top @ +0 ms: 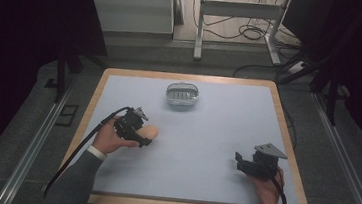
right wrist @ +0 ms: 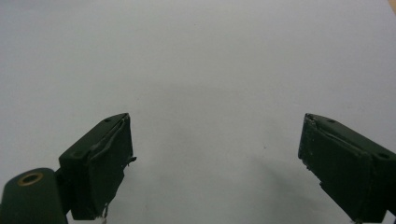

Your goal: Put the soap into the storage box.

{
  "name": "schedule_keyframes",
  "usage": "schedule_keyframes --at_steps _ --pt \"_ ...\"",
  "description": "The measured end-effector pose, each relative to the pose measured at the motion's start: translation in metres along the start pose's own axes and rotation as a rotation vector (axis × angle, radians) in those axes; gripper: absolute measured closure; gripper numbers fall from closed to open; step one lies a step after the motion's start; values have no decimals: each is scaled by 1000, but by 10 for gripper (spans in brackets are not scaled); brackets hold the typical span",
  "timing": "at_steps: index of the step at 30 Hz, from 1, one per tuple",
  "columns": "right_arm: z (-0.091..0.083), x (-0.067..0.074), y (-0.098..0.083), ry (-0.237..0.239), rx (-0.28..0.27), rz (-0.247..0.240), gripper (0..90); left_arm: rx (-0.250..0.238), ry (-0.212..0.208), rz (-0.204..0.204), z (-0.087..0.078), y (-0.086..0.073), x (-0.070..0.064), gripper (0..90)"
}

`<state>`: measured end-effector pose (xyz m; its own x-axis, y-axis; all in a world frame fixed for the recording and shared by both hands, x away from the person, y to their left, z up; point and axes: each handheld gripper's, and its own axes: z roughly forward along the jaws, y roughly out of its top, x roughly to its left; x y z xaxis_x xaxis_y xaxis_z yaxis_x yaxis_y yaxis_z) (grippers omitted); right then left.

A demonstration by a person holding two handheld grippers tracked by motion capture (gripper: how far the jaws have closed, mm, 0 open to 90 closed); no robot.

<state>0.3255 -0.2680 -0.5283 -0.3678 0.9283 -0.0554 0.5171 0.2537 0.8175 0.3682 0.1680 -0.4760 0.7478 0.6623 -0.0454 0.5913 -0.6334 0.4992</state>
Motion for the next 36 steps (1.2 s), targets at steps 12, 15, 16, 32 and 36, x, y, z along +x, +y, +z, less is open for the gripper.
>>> schedule_keyframes --at_steps 12,15,16,32,36 --pt "0 0 0 1 1 0 101 -16 8 2 2 24 12 329" --pt "0 0 0 1 0 1 101 -15 8 5 3 30 16 329" --pt "0 0 0 2 0 1 101 -14 9 5 3 32 17 329" --pt "0 -1 0 4 -2 5 101 -25 27 1 4 60 39 329" --pt "0 -1 0 4 -3 6 101 -20 31 -1 6 66 44 329"
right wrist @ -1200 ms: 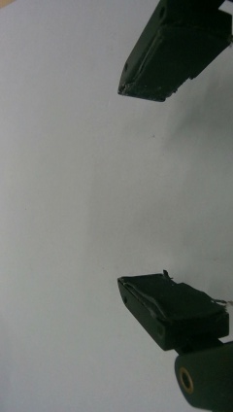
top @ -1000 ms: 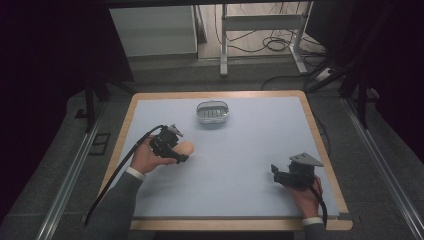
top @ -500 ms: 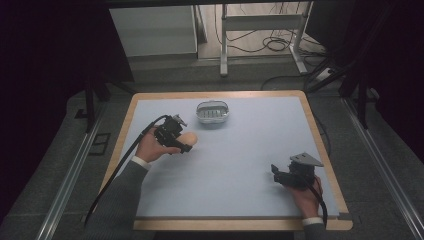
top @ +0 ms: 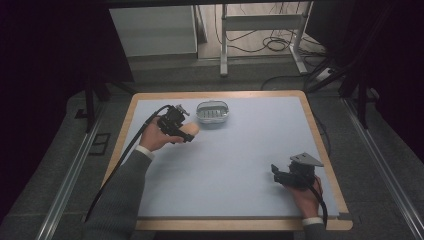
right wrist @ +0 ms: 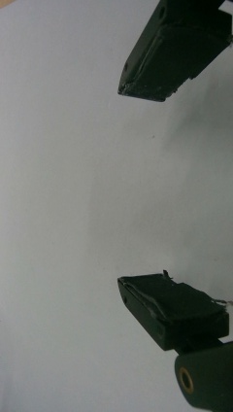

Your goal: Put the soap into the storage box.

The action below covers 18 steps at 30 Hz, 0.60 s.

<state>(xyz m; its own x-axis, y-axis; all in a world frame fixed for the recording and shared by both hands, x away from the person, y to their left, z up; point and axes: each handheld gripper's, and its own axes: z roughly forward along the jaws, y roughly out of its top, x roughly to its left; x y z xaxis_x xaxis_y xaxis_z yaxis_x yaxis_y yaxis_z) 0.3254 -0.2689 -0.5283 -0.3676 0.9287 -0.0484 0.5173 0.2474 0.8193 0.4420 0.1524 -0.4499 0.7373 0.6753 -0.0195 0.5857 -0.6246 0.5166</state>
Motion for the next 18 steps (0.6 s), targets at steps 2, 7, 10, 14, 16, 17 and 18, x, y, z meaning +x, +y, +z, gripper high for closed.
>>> schedule_keyframes --at_steps 2,7,10,14,16,17,18 --pt "0 0 0 1 0 1 101 0 1 -1 1 3 2 329" --pt "0 0 0 0 -1 2 101 11 0 1 5 10 8 329" --pt "0 0 0 1 0 1 101 15 2 -1 7 15 11 329" --pt "0 0 0 0 1 4 101 14 -1 -3 9 21 16 329" --pt "0 0 0 -1 2 4 101 15 -1 -3 11 24 18 329" --pt "1 0 0 0 0 3 101 15 -1 -5 12 25 19 329" --pt "0 0 0 0 2 2 101 17 -1 -4 13 26 19 329"
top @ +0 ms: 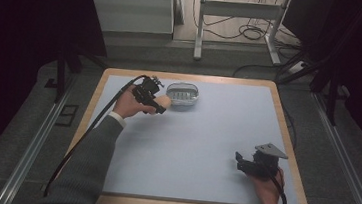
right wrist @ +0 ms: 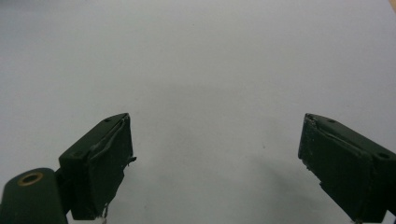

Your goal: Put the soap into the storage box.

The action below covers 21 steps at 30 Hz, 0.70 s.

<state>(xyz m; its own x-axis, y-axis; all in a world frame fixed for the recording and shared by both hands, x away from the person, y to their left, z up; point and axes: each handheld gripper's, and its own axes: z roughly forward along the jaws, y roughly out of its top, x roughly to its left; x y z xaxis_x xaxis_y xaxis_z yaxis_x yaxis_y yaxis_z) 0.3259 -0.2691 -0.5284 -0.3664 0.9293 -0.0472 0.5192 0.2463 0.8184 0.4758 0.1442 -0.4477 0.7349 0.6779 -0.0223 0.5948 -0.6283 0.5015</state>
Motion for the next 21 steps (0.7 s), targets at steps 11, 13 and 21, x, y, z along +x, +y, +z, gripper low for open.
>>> schedule_keyframes --at_steps 11,13,21 --pt "0 0 0 -4 0 3 101 -3 -3 -3 9 14 6 329" --pt "0 0 0 -3 2 3 101 -8 -6 -4 9 16 8 329" --pt "0 0 0 -4 5 3 101 -12 -5 4 13 28 13 329"
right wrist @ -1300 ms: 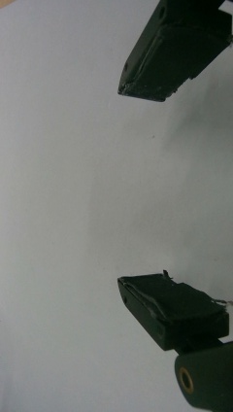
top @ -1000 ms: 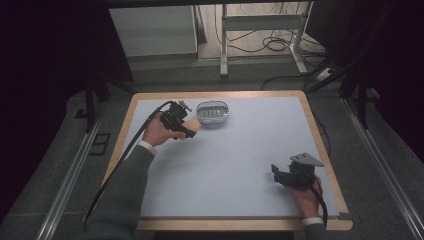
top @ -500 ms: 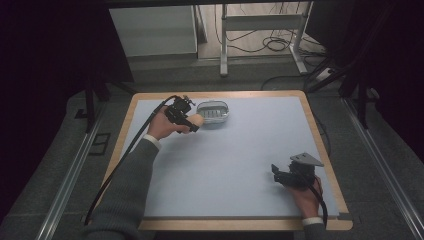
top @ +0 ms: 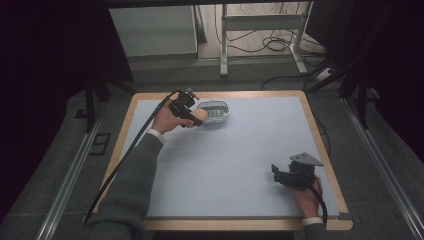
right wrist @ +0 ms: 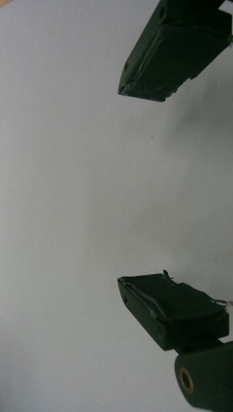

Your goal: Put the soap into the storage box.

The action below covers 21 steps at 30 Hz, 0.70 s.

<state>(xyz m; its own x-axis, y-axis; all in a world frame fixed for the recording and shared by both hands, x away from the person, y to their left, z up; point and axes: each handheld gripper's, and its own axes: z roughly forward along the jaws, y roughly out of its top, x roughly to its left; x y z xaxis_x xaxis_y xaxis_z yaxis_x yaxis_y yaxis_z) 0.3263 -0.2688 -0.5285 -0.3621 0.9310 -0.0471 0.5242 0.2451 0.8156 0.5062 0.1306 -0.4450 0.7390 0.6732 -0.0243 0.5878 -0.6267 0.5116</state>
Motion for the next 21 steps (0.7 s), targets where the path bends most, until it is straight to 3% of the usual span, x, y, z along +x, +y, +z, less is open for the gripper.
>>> schedule_keyframes --at_steps 21 --pt "0 0 0 -4 2 -2 101 11 1 40 10 28 5 329"
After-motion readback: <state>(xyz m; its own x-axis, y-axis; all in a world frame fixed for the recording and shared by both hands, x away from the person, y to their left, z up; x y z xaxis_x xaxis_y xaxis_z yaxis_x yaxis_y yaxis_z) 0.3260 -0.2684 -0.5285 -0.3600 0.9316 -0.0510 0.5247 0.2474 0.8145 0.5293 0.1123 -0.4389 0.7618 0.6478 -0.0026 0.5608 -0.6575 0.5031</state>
